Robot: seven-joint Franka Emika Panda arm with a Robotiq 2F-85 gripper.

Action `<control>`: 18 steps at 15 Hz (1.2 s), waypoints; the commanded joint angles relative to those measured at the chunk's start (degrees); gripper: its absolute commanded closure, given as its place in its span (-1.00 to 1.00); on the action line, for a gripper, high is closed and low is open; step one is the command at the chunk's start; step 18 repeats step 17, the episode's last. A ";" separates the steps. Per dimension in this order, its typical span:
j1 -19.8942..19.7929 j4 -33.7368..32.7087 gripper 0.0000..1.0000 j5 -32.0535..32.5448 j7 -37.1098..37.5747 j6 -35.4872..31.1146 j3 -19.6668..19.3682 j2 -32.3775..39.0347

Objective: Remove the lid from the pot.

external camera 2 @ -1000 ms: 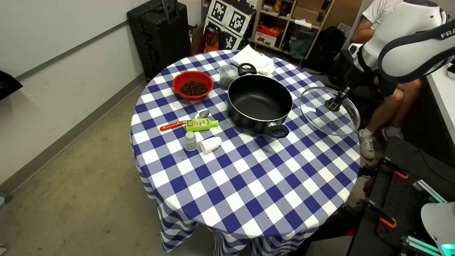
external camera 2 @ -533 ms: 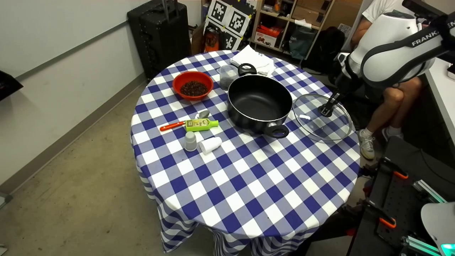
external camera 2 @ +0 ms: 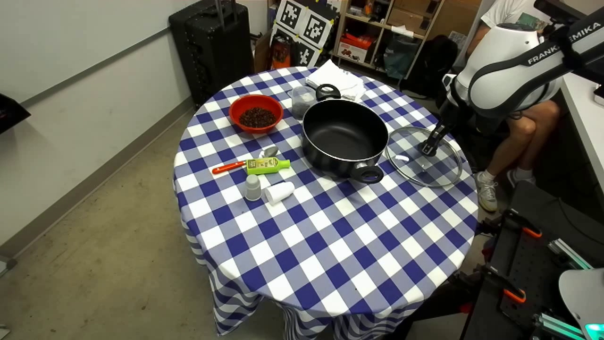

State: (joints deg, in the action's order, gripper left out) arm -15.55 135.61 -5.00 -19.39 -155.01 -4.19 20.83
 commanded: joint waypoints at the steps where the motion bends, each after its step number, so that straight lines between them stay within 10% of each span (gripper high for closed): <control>1: -1.75 -1.60 -0.52 -2.18 -1.17 0.37 1.89 0.48; 7: -2.92 -1.41 -1.00 -2.85 -2.00 0.80 3.18 -0.68; 18: -2.92 -1.34 -1.00 -5.28 -4.30 4.69 3.63 -1.87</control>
